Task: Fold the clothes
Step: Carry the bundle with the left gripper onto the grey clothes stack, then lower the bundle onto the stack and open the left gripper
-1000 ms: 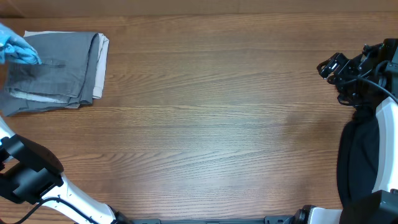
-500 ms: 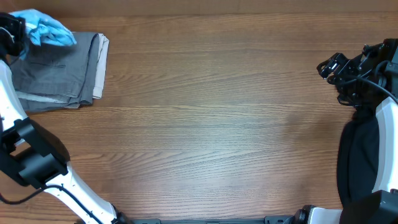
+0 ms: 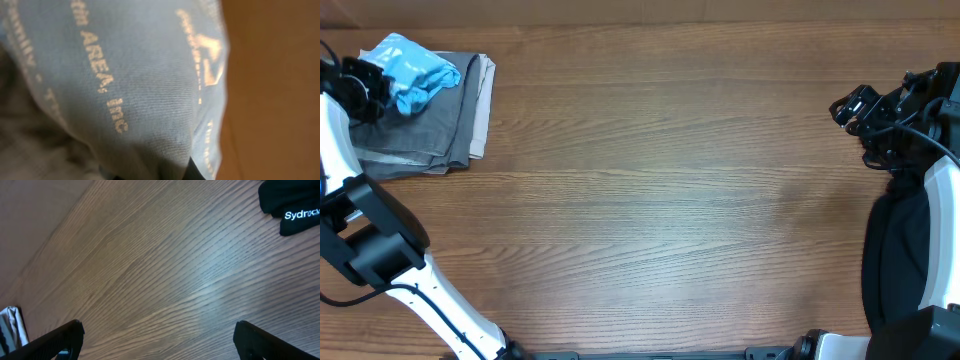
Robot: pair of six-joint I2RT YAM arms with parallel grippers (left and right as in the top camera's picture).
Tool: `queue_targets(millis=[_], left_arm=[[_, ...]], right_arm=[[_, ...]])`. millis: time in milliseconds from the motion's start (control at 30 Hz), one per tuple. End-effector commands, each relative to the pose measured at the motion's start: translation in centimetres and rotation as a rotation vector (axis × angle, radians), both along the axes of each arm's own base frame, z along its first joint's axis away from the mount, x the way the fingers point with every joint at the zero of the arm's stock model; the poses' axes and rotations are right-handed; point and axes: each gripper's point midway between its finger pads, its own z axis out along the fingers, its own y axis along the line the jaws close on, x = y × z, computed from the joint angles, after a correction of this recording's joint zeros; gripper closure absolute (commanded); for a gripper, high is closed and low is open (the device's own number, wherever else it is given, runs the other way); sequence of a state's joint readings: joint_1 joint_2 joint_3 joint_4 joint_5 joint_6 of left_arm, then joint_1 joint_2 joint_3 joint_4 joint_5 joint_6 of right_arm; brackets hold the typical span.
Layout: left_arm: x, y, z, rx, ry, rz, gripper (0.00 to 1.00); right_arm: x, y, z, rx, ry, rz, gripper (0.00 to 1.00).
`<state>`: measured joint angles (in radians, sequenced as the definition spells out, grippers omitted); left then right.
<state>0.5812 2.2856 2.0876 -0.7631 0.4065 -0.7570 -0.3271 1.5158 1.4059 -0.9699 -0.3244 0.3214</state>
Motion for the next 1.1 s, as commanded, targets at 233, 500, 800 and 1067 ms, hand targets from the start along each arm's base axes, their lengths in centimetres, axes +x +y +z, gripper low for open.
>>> queue_targets(millis=[233, 500, 800, 1067], left_arm=[[-5.1, 2.7, 0.0, 0.04, 0.093, -0.056, 0.92], [-6.7, 1.9, 2.8, 0.057, 0.075, -0.168, 0.08], [-6.8, -0.5, 13.0, 0.252, -0.087, -0.301, 0.96], [-6.3, -1.7, 2.1, 0.097, 0.08, -0.389, 0.96]], right_arm=[[0.1, -0.3, 0.0, -0.009, -0.001, -0.008, 0.0], [0.1, -0.3, 0.0, -0.009, -0.001, -0.008, 0.0], [0.1, -0.3, 0.1, -0.009, -0.001, -0.008, 0.0], [0.1, -0.3, 0.0, -0.009, -0.001, -0.008, 0.0]])
